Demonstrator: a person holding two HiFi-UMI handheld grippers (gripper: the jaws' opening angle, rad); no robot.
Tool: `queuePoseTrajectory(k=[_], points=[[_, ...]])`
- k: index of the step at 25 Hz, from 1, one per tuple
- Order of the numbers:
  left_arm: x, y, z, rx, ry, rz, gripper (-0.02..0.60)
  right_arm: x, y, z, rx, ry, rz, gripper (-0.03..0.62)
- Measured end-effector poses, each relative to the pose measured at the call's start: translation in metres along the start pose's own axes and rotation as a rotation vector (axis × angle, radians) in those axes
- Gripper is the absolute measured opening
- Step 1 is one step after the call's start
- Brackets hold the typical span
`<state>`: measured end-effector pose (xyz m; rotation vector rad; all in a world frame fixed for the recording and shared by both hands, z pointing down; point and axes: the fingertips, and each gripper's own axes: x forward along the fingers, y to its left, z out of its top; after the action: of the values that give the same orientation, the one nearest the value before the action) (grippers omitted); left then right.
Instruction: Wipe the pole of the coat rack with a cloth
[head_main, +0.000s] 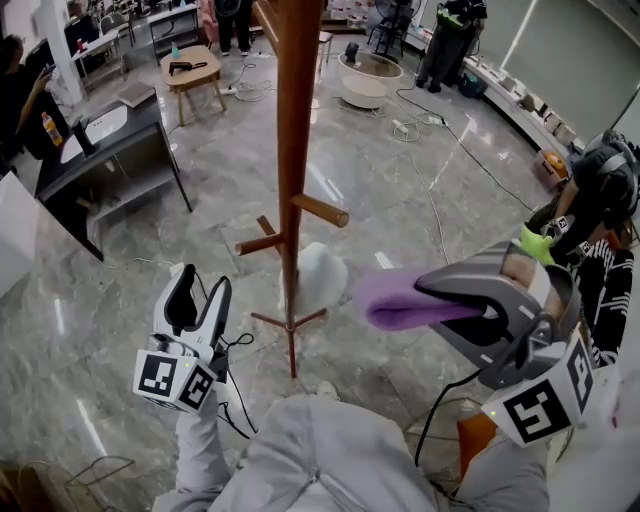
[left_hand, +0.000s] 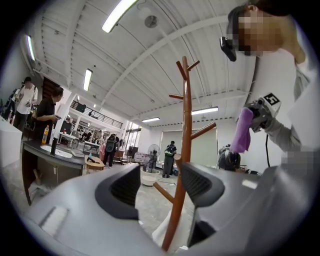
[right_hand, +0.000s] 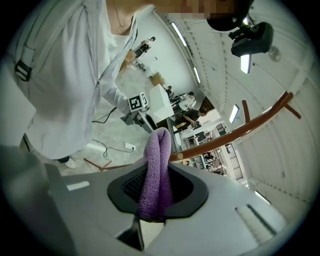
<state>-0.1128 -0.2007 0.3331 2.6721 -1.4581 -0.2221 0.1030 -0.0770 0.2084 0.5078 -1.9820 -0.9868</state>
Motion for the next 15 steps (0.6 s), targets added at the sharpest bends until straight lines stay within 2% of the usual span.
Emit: queuePoseTrajectory(k=[3, 6, 9, 12, 15], points=[[-0.001, -0.001, 0.000, 0.003, 0.005, -0.002, 0.275, 0.017, 0.014, 0.004, 0.126, -0.101, -0.021, 0.060], [-0.006, 0.005, -0.007, 0.007, 0.007, 0.001, 0.276, 0.047, 0.015, 0.012, 0.241, -0.206, -0.106, 0.060], [-0.009, 0.012, -0.011, 0.008, 0.011, 0.014, 0.275, 0.074, 0.007, 0.013, 0.374, -0.307, -0.258, 0.060], [-0.014, 0.016, -0.011, 0.011, 0.015, 0.029, 0.275, 0.087, -0.006, 0.009, 0.482, -0.363, -0.460, 0.060], [-0.021, 0.019, -0.010, 0.013, 0.014, 0.050, 0.275, 0.087, -0.018, 0.016, 0.431, -0.343, -0.672, 0.060]])
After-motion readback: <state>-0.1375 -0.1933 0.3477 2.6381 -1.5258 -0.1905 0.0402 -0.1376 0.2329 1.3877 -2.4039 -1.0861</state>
